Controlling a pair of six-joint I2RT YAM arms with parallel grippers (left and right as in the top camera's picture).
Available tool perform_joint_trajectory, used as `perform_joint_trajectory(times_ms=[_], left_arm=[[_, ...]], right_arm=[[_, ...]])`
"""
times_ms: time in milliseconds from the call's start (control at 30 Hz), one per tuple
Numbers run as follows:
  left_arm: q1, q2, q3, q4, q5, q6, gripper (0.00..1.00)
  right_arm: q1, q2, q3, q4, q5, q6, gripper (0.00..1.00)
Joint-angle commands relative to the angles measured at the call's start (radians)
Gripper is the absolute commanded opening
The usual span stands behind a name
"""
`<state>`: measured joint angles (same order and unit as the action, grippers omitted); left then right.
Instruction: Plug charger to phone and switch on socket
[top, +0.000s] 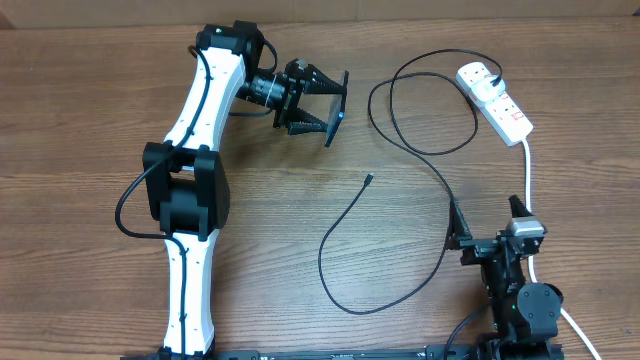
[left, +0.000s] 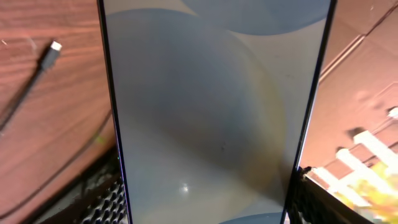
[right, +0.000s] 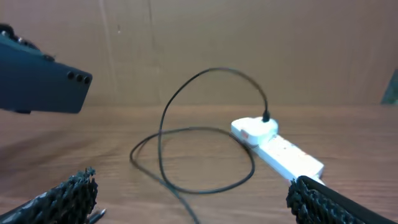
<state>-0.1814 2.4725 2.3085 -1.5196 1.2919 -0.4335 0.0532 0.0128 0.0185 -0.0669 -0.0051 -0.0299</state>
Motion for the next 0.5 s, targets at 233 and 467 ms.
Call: perform_joint_trajectory(times_ms=[233,467], left_arm=[[0.005,0.001,0.034,0.0,0.192,-0.07,0.66],[0.005,0.001,0.034,0.002,0.192,-0.126,0.66]], right_arm=[[0.006,-0.007,-0.01,0.095,-0.56,0.601,1.0],[0.006,-0.006,0.035,0.463,-0.562,0.789,1.0]])
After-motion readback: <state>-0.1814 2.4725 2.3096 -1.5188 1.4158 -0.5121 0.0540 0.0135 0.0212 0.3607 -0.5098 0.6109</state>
